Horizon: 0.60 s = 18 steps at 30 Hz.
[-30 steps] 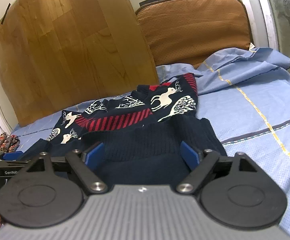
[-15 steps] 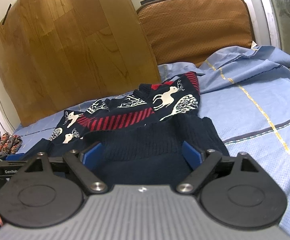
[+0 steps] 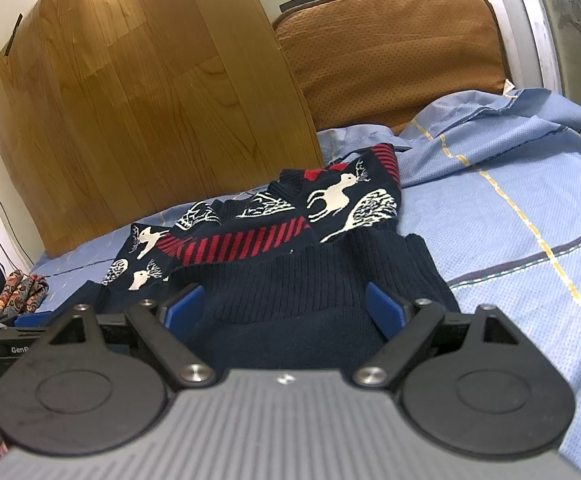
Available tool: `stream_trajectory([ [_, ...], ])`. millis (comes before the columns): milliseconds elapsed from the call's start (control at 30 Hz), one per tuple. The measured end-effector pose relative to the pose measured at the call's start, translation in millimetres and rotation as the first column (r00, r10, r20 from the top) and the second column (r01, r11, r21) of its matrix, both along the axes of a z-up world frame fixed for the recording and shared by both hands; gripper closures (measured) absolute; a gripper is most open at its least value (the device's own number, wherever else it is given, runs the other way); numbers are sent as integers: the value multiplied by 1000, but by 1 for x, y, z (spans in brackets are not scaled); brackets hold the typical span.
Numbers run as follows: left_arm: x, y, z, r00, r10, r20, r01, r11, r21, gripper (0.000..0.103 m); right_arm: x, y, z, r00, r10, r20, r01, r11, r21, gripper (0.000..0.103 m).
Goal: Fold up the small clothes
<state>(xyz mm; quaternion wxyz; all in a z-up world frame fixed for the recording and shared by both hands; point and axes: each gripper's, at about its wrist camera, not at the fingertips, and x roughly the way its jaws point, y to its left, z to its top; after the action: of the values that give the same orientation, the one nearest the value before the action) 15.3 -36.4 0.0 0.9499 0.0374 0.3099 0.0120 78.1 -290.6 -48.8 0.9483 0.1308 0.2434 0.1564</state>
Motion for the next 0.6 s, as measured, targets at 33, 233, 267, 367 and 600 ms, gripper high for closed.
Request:
stream_trajectory([
  [33, 0, 1, 0, 1000, 1, -3, -1, 1000, -5, 0, 0, 0, 0, 1000, 0, 0, 0, 1000, 0, 13],
  [233, 3, 2, -1, 1000, 17, -19, -17, 1000, -17, 0, 1, 0, 0, 1000, 5, -4, -5, 1000, 2, 12],
  [267, 3, 1, -1, 1000, 15, -17, -15, 1000, -7, 0, 1, 0, 0, 1000, 5, -3, -5, 1000, 1, 12],
  [367, 3, 0, -1, 1000, 15, -14, -15, 1000, 4, 0, 1, 0, 0, 1000, 5, -4, -5, 1000, 2, 12],
  [600, 2, -2, -1, 1000, 16, -8, -15, 1000, 23, 0, 1, 0, 0, 1000, 6, -4, -6, 1000, 7, 11],
])
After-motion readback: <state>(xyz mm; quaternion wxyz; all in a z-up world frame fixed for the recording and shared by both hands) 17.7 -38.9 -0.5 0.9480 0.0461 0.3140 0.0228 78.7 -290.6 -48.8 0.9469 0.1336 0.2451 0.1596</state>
